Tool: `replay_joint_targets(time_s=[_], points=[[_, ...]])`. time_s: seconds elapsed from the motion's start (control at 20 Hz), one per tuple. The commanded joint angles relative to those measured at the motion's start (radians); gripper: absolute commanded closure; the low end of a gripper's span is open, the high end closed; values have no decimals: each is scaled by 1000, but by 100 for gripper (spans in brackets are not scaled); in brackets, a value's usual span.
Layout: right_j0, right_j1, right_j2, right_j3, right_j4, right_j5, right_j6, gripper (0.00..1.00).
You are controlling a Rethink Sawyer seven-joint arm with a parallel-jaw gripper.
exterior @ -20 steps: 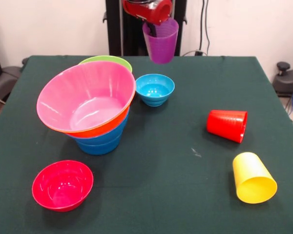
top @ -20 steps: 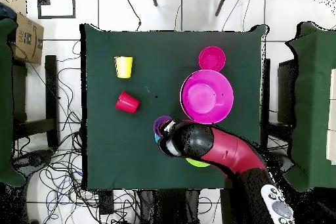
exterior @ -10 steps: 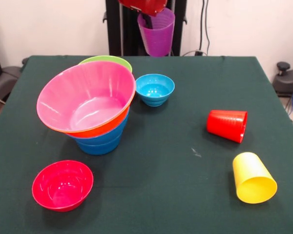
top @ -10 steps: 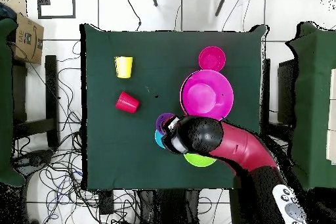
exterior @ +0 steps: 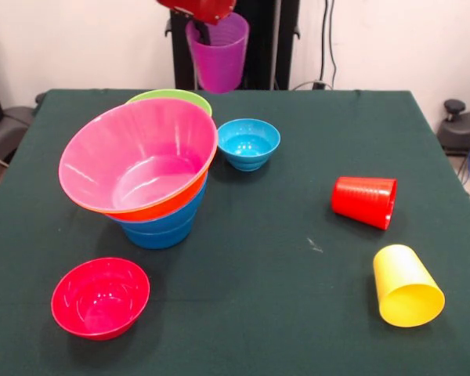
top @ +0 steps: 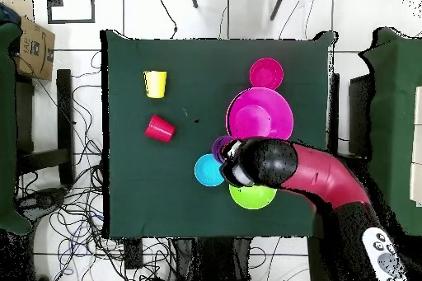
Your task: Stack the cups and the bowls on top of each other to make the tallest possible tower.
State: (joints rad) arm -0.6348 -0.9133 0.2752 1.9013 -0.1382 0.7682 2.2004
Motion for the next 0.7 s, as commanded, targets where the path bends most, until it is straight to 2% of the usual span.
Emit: replay_joint_targets(time_s=[0.05,0.3,0.7], points=[[-5,26,69,-116,-121,114,-223,100],[-23,45,81,-161,-152,130,-230,100],[-25,51,93,-182,-189,115,-214,100]])
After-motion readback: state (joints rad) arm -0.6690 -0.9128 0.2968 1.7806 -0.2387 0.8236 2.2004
